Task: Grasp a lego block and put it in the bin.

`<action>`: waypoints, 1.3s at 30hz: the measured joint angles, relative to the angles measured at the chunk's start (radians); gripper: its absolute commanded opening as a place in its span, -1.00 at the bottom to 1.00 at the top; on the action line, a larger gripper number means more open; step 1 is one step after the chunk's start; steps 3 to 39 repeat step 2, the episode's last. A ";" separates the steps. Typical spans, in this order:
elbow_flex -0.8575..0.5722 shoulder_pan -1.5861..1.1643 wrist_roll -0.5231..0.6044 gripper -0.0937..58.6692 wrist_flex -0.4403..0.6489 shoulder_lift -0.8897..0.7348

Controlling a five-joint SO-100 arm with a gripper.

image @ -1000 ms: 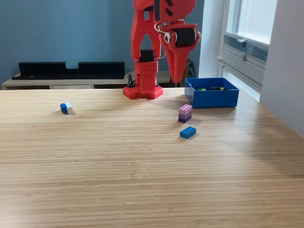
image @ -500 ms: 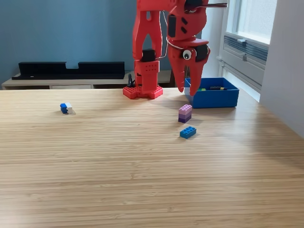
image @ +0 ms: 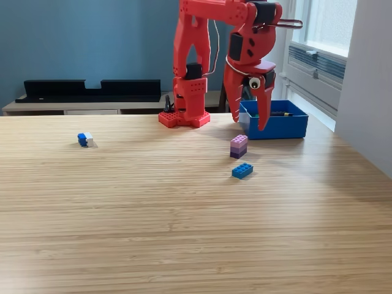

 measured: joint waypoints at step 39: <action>0.000 -0.008 0.000 -0.18 0.000 0.000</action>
